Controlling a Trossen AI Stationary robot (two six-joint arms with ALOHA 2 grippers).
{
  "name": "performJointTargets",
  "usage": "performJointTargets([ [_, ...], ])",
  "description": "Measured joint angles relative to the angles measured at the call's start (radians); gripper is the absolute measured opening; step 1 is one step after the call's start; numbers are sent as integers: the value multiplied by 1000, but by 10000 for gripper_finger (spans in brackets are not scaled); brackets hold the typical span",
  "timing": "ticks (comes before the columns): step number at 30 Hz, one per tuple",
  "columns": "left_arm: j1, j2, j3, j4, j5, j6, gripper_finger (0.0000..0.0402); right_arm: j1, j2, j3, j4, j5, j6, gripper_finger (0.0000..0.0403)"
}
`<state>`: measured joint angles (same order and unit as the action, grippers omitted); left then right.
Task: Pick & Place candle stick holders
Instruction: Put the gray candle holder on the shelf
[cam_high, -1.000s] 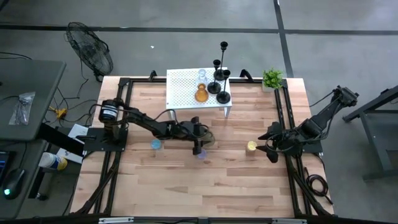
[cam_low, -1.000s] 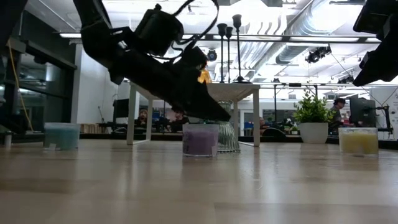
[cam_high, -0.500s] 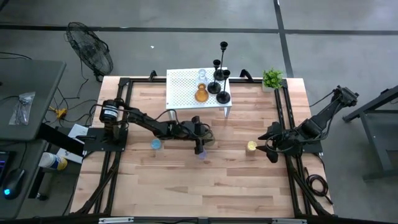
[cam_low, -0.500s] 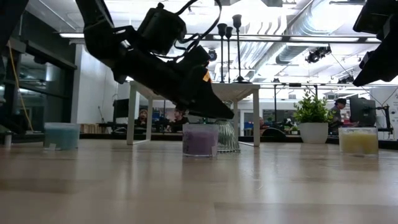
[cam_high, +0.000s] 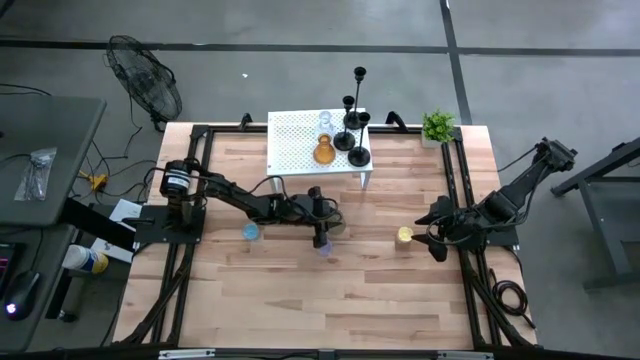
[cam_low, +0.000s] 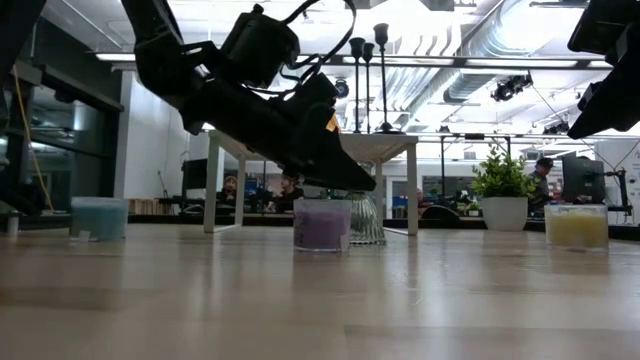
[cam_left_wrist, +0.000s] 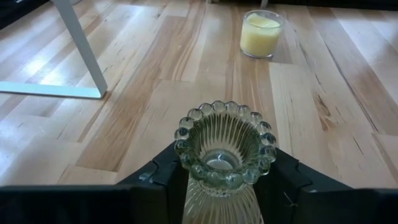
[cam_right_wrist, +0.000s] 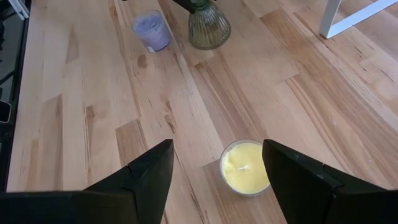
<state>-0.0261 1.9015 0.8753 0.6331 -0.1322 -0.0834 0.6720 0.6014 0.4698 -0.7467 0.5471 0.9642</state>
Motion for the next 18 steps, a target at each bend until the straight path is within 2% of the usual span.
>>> performJointTargets([
  [18,0,-7,2,-2,20,-1,139,0,0,0,1,-27,0,239],
])
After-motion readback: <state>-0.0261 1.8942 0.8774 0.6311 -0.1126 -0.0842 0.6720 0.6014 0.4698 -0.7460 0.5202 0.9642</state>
